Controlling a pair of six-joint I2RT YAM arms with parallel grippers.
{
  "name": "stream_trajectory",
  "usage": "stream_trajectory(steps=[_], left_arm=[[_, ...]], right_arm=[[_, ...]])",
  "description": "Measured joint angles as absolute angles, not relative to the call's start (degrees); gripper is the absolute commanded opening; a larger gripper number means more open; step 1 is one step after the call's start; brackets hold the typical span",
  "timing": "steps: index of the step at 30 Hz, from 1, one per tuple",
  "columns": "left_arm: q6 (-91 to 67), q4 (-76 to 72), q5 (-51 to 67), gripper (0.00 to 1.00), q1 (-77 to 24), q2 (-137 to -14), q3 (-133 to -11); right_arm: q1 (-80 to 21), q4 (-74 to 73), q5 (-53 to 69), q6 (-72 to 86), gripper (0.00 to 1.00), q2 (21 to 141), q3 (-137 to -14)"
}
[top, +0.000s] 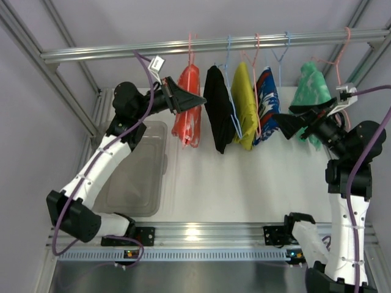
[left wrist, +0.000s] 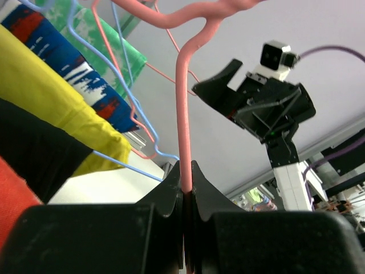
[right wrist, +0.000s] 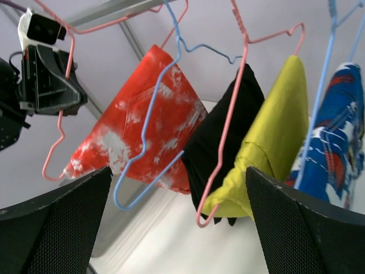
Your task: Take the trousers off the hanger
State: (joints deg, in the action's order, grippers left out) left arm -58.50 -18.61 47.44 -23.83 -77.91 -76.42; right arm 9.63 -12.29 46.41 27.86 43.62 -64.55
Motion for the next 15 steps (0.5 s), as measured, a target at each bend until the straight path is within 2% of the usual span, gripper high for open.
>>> stream_trajectory(steps=[4, 15], left_arm=[[-56.2, -14.8, 46.9, 0.0, -25.1, -71.0, -72.3], [-52.7, -2.5, 42.3, 0.0, -25.4, -56.6, -63.7]], right_arm=[[4.0, -7.3, 45.2, 33.2, 0.98, 45.7, -64.6], [-18.7, 1.4, 37.9, 43.3, 0.82, 60.0, -67.9]])
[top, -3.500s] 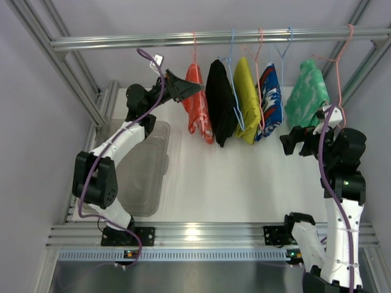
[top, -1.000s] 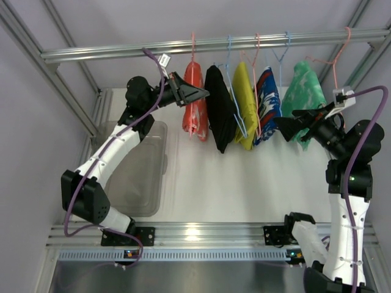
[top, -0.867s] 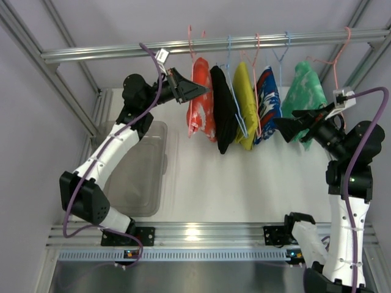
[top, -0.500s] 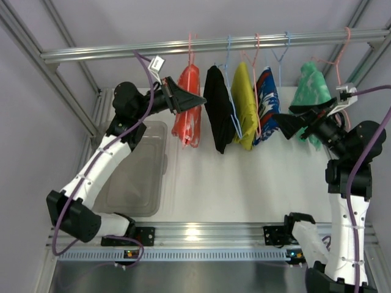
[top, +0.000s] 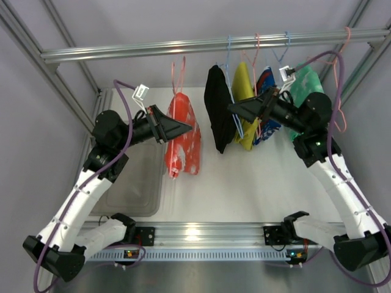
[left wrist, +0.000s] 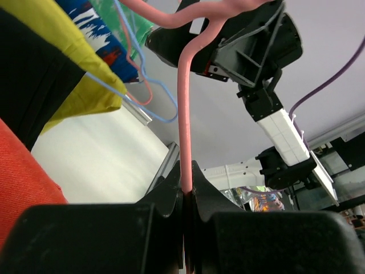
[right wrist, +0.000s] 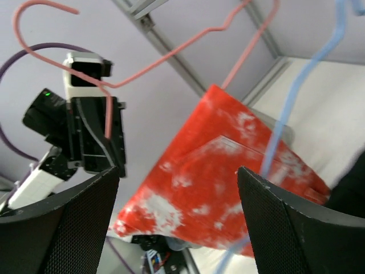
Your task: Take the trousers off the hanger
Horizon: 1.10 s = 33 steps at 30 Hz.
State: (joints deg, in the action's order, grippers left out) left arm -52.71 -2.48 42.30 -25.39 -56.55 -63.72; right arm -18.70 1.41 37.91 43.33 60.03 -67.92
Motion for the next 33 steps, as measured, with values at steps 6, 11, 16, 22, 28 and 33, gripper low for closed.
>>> stream_trajectory(steps=[6, 11, 16, 22, 28, 33], left_arm=[[-53.7, 0.8, 39.4, 0.0, -25.5, -55.5, -61.6], [-55.1, 1.4, 38.0, 0.0, -25.5, -55.1, -59.7], [-56.5, 0.9, 37.5, 0.0, -25.5, -54.8, -59.3], [-58.0, -0.8, 37.5, 0.0, -25.6, -54.5, -59.2], [-58.4, -2.2, 37.4, 0.0, -26.7, -54.5, -58.8], [-58.4, -2.1, 37.4, 0.0, -27.3, -54.5, -58.2]], right_arm=[[-29.0, 2.3, 35.4, 43.5, 0.81, 68.1, -75.7], [-34.1, 3.3, 34.1, 43.0, 0.8, 72.8, -79.7], [-37.6, 4.1, 33.5, 43.3, 0.79, 77.5, -81.2], [-40.8, 4.8, 33.0, 44.2, 0.77, 82.4, -82.9], [-42.7, 6.0, 33.1, 45.8, 0.75, 85.7, -86.5], [-43.5, 8.3, 33.1, 47.2, 0.68, 87.5, -89.2]])
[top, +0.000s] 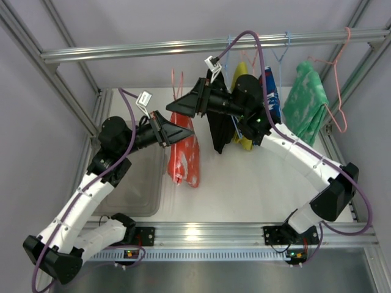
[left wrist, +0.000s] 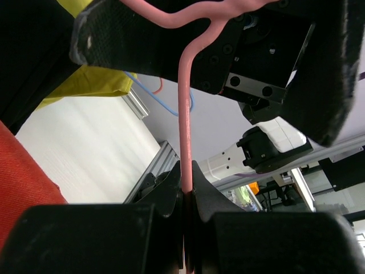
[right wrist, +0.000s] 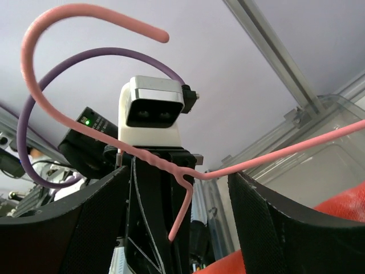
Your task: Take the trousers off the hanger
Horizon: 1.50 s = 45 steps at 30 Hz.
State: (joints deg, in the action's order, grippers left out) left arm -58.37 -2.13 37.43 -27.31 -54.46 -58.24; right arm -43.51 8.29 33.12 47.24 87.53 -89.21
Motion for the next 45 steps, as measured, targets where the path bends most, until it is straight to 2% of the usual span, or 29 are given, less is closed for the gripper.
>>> stream_trajectory(steps=[6, 9, 10, 12, 13, 14, 15, 16, 19, 21, 22, 26, 34, 41, 45], left_arm=[[-57.6, -2.3, 37.0, 0.0, -27.5, -54.5, -58.2], [-56.9, -2.3, 37.0, 0.0, -27.5, -54.5, -58.2], [-56.8, -2.3, 36.9, 0.0, -27.5, -54.5, -58.2], [-56.6, -2.3, 36.3, 0.0, -27.5, -54.5, -58.2], [-56.3, -2.2, 36.0, 0.01, -27.5, -54.5, -58.2], [-55.7, -2.1, 35.5, 0.07, -27.5, -54.5, -58.2], [-54.9, -1.9, 35.3, 0.31, -27.5, -54.5, -58.2], [-53.4, -2.1, 35.0, 0.42, -27.5, -54.4, -58.3], [-48.3, -1.3, 34.6, 0.69, -27.6, -53.3, -58.8], [-43.8, 0.7, 33.5, 0.77, -27.6, -52.2, -60.1], [-41.3, 1.7, 32.6, 0.85, -27.6, -51.4, -60.9], [-30.7, 5.1, 27.7, 0.94, -27.6, -47.2, -63.4], [-12.3, 9.8, 21.1, 0.99, -27.6, -37.5, -62.2], [7.2, 14.7, 21.1, 0.99, -27.6, -23.3, -41.9], [14.0, 14.9, 21.3, 0.99, -27.6, -20.1, -32.0]], right_arm=[[-44.1, 9.2, 33.3, 49.1, 0.57, 89.6, -90.1], [-44.2, 9.8, 33.3, 49.9, 0.44, 90.3, -90.1], [-44.3, 9.9, 33.3, 50.2, 0.33, 90.5, -90.1], [-44.3, 9.8, 33.7, 50.5, 0.22, 90.6, -90.1], [-44.3, 9.9, 33.8, 50.6, 0.07, 90.6, -90.1], [-44.4, 9.9, 34.3, 50.7, 0.0, 90.6, -90.1], [-44.5, 9.8, 34.1, 50.1, 0.0, 90.6, -90.2], [-44.4, 9.8, 34.2, 49.7, 0.0, 90.6, -90.2], [-43.5, 8.4, 34.0, 49.7, 0.0, 90.6, -90.2], [-42.5, 7.1, 34.2, 49.9, 0.0, 90.6, -90.2], [-41.9, 6.3, 34.2, 50.0, 0.0, 90.6, -90.2], [-39.0, 3.0, 34.4, 49.8, 0.0, 90.3, -90.5], [-36.2, 1.2, 34.2, 48.7, 0.0, 87.9, -90.9], [-34.9, 1.2, 34.3, 49.6, 0.0, 86.5, -93.4], [-34.8, 0.6, 34.1, 49.5, 0.0, 86.5, -95.8]])
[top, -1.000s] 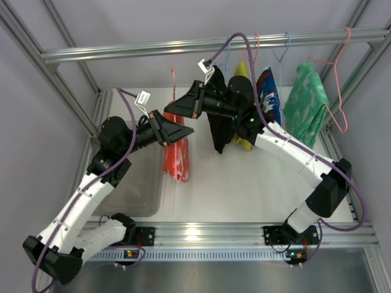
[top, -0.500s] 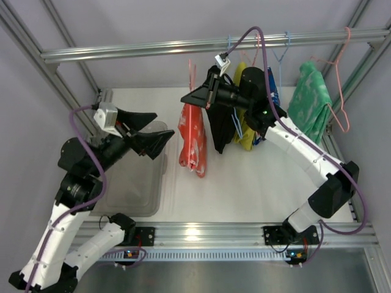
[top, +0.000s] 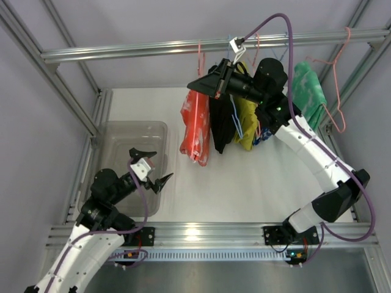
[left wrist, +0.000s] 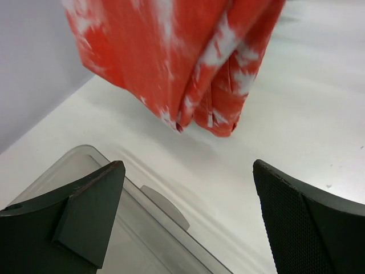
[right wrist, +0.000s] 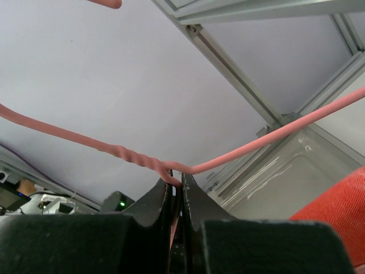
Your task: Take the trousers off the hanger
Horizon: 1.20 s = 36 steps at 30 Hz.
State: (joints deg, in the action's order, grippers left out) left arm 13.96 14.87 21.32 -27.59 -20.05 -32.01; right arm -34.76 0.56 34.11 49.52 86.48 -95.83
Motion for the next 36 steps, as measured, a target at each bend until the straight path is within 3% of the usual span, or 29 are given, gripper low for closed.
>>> stream_trajectory(steps=[6, 17, 30, 36], left_arm=[[19.7, 6.3, 19.6, 0.99, -27.6, -22.6, -24.4], [24.6, -18.7, 16.5, 0.99, -31.0, -37.9, -18.6], [24.0, -35.0, 13.1, 0.98, -35.5, -49.5, -18.6], [24.3, -40.3, 8.4, 0.91, -36.8, -53.6, -20.3]], right_arm=[[-34.7, 0.6, 33.9, 49.3, 0.0, 86.2, -96.8], [-34.7, -0.7, 33.7, 49.8, 0.0, 86.5, -98.7], [-34.7, -0.7, 33.7, 51.1, 0.0, 86.5, -98.8], [-34.7, -0.7, 33.7, 51.2, 0.0, 86.5, -98.8]])
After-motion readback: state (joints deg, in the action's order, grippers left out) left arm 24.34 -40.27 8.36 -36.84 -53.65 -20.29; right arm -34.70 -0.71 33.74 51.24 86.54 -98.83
